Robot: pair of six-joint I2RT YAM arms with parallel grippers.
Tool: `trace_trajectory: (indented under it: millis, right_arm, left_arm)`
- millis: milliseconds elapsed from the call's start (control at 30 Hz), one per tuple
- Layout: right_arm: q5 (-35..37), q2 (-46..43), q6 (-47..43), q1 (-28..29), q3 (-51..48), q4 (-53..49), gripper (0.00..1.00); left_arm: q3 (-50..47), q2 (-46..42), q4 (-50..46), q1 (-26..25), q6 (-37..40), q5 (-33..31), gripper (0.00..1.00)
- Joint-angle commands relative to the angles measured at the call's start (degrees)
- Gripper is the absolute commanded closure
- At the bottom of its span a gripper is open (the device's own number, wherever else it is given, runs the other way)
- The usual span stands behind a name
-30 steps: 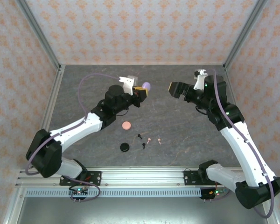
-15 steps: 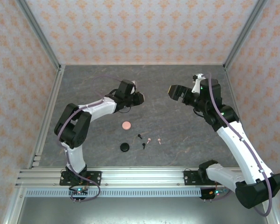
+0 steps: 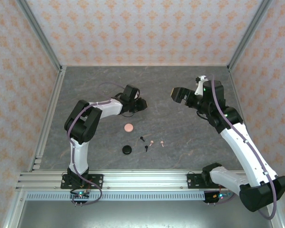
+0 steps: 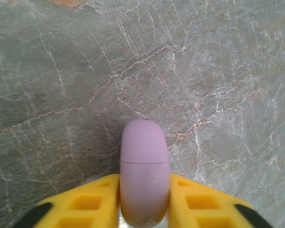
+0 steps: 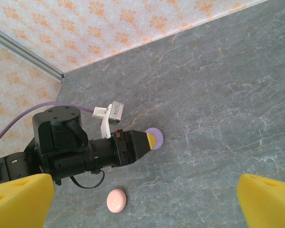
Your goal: Insert the wireless bluetooth earbuds into the charging case
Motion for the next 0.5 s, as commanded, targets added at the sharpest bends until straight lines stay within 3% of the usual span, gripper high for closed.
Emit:
trace_trajectory:
  millis: [0,200,467]
  right_arm:
    - [-0.85,-0.09,0.26,-0.28,-0.35,-0.87,0.01]
    - [-3.49,1.37,2.75,-0.29,-1.05,-0.17,0.01]
    - [-6.76,7.73,-3.21,1.29,1.53,-6.3,0.02]
  left_arm:
    - [0.29,0.2,-0.31,0.71,-0.28,-0.79,0.62]
    - [-0.15,-3.81,-3.45,0.99,2.89,-3.15,0.47]
    - [-3.23,-15.35,-5.97,2.79,4.37,-3.95,0.41]
